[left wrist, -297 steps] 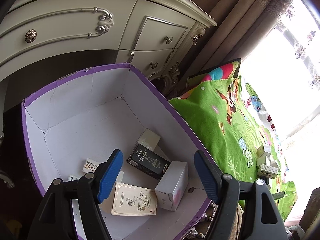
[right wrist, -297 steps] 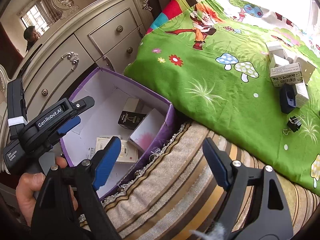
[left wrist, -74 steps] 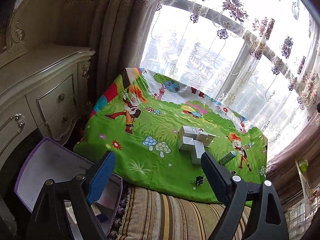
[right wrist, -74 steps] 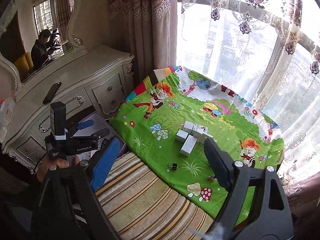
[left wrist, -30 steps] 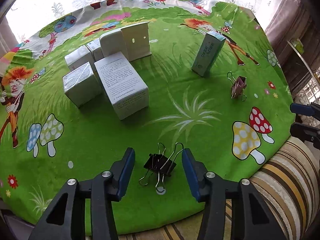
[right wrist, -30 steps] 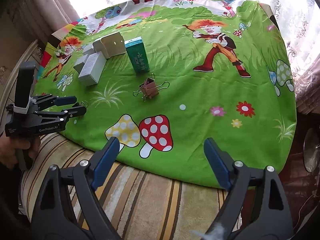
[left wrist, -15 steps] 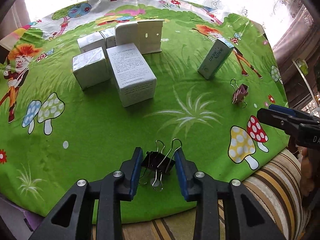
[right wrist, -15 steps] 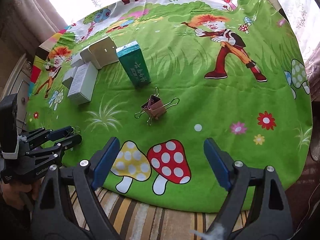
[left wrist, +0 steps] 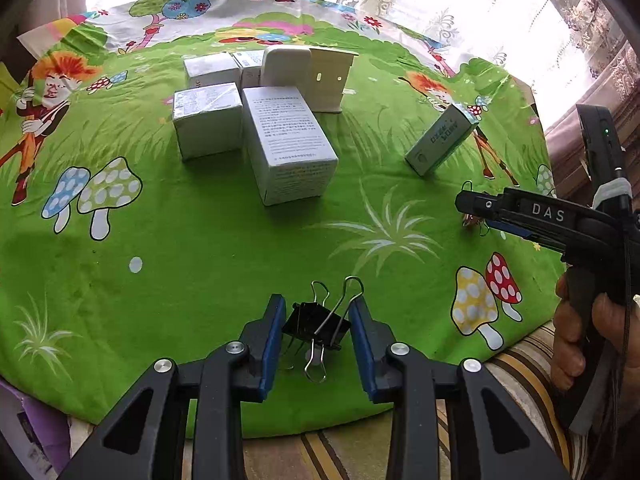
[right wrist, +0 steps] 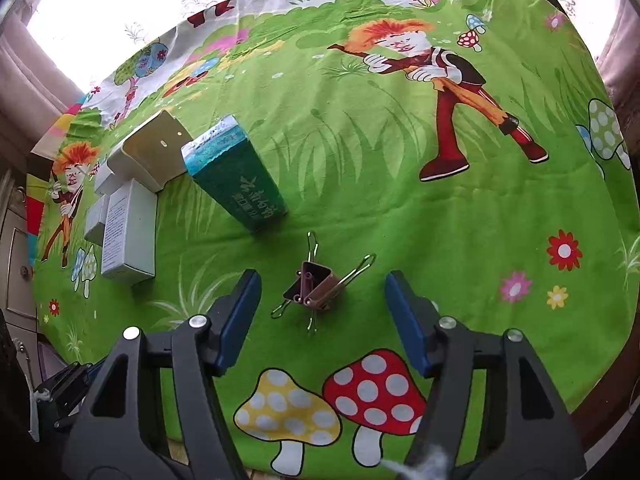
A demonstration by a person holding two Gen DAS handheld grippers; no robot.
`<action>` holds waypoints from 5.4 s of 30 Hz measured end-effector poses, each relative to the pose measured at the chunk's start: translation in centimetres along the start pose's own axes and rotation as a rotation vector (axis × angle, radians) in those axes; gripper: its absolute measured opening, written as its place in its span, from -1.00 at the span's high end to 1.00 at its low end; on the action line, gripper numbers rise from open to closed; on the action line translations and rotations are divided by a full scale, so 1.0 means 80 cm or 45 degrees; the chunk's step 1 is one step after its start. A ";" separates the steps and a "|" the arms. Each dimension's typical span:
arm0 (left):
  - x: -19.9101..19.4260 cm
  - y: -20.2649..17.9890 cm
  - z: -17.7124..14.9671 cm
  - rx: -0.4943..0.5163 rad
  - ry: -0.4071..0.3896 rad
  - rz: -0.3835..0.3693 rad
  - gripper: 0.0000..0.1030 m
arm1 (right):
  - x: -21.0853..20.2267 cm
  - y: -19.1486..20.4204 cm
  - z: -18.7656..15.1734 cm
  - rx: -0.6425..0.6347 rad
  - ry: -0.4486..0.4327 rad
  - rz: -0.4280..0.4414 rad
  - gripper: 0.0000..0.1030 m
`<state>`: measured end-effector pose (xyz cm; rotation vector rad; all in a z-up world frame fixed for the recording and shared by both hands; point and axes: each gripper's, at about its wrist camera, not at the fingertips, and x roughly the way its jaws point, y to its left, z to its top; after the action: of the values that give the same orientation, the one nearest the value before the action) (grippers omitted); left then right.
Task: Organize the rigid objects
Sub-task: 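Grasp the black binder clip with the left tool while the right tool grasps the copper binder clip, then carry both binder clips into the purple-rimmed box and release, then move both open tools back over the bed toward the remaining boxes, then grasp the white text-printed box with the left tool while the right tool grasps the teal-and-white box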
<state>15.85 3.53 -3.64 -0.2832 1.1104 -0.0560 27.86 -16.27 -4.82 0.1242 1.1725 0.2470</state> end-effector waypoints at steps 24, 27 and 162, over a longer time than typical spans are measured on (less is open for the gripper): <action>-0.072 0.040 -0.039 -0.277 -0.201 0.004 0.34 | -0.044 0.075 -0.070 -0.136 -0.038 0.182 0.60; -0.082 0.045 -0.048 -0.306 -0.218 0.002 0.34 | -0.050 0.086 -0.082 -0.161 -0.030 0.204 0.60; -0.034 0.015 0.071 -0.242 -0.322 0.171 -0.60 | -0.009 0.087 0.036 -0.473 -0.384 0.042 -0.63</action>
<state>19.58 6.34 0.78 -0.3739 0.8815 0.2013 29.37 -9.65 -1.48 -0.1422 0.8102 0.4544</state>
